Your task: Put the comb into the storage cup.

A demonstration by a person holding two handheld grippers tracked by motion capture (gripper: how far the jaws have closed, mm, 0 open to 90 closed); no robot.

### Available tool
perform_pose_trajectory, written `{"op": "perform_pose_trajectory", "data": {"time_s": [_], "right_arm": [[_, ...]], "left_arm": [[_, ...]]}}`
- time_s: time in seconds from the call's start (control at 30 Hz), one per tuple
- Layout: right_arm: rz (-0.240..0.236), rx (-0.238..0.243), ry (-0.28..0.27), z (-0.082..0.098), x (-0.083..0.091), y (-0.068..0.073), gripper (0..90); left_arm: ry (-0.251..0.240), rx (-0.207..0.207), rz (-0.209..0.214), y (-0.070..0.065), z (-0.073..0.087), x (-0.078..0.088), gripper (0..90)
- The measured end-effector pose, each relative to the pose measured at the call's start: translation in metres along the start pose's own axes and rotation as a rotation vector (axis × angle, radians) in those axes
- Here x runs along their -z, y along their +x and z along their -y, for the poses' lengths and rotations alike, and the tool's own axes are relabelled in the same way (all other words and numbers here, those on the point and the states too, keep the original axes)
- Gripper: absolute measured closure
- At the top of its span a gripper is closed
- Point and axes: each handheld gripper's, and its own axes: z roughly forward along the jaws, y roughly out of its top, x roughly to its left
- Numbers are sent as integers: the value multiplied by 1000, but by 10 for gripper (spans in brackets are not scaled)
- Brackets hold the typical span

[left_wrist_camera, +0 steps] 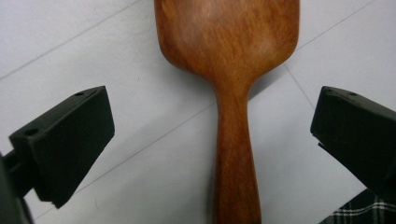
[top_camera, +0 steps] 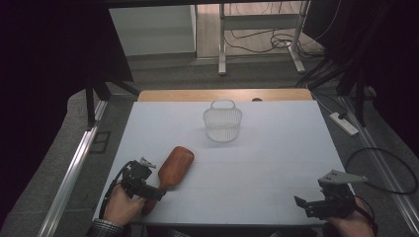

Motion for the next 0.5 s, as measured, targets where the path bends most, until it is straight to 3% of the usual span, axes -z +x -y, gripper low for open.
{"op": "perform_pose_trajectory", "data": {"time_s": [0.5], "right_arm": [[-9,1,3,0,-1,-1,2]], "left_arm": [[99,1,22,-2,-3,-25,0]]}}
